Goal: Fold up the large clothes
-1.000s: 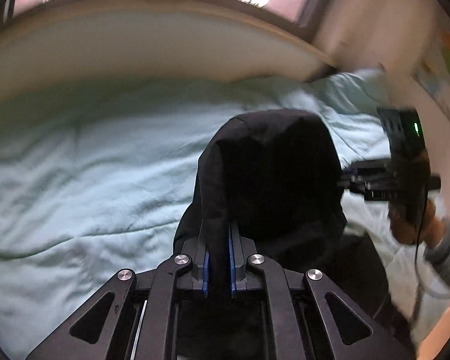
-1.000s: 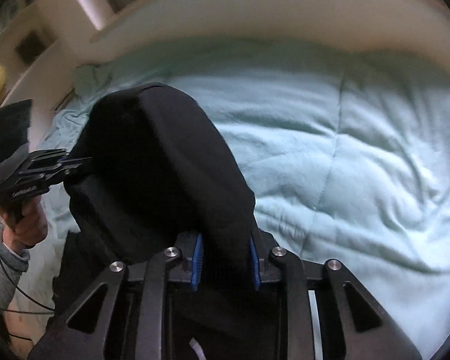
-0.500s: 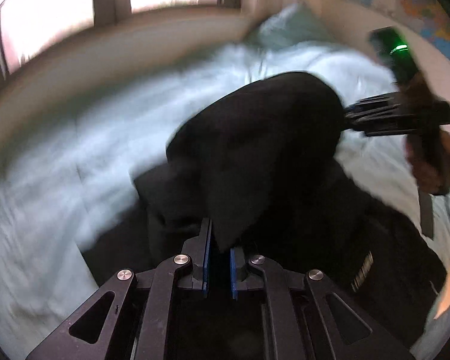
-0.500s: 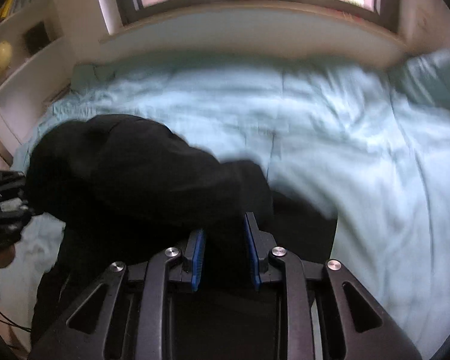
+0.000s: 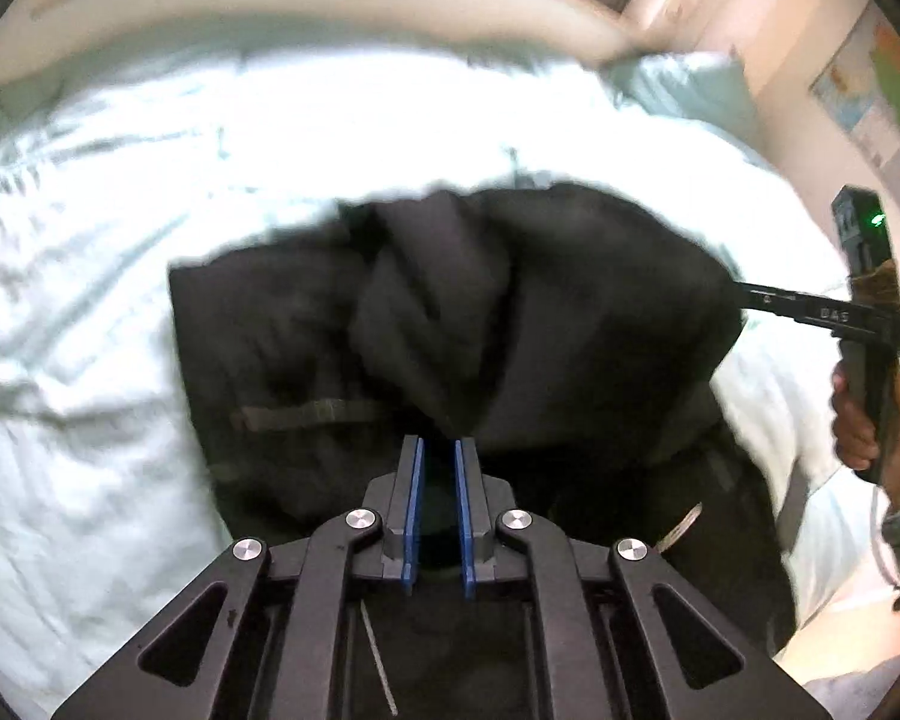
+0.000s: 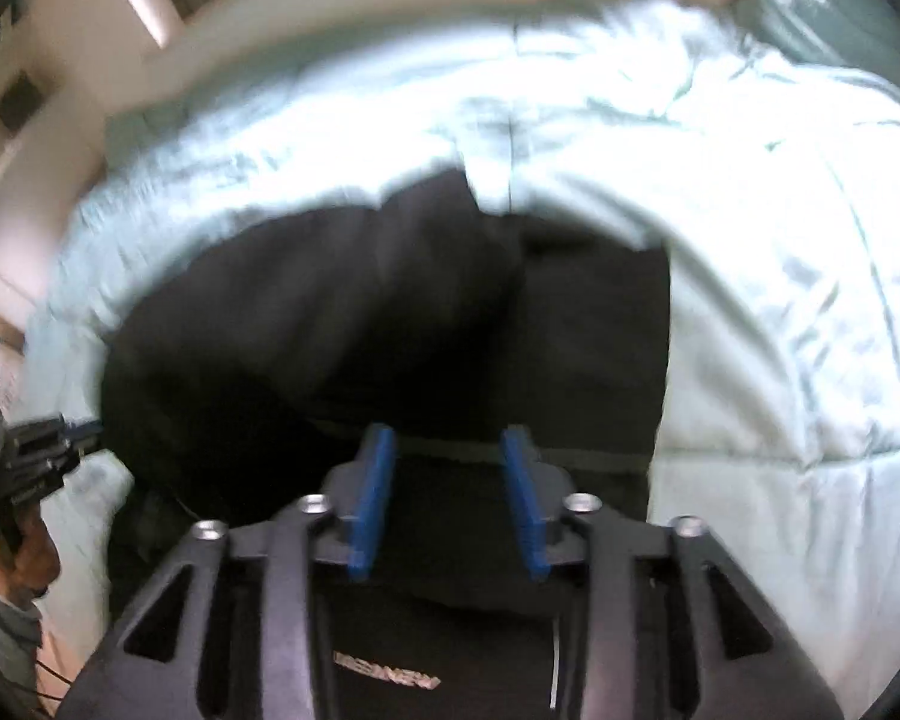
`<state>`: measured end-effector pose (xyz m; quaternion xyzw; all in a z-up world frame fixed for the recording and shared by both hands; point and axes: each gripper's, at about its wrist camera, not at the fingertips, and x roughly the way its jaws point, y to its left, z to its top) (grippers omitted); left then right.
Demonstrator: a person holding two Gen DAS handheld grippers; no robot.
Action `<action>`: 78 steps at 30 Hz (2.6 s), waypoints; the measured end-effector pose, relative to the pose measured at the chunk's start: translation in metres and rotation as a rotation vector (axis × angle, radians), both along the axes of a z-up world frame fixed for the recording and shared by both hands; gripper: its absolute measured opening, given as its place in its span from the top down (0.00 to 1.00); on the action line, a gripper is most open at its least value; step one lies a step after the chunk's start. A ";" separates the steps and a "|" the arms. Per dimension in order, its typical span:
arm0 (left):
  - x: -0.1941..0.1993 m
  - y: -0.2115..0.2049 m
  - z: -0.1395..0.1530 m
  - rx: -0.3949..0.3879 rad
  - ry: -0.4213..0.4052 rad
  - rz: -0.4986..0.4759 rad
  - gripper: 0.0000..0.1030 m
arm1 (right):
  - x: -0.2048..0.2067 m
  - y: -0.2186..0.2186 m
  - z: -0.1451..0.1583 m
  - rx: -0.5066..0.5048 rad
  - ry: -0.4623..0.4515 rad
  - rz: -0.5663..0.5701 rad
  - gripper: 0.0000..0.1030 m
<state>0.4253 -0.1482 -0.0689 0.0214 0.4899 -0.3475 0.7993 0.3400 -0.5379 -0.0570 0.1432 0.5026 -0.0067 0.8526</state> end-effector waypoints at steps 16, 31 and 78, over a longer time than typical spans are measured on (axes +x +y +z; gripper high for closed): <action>0.030 -0.066 -0.129 -0.052 0.506 -0.075 0.93 | 0.030 0.065 -0.141 0.114 0.449 0.076 0.35; 0.002 -0.076 -0.051 -0.144 0.229 -0.054 0.94 | -0.004 0.104 -0.034 0.011 0.039 0.194 0.29; -0.224 0.183 -0.152 0.083 0.591 0.394 0.45 | -0.343 0.016 -0.104 0.153 0.417 -0.302 0.29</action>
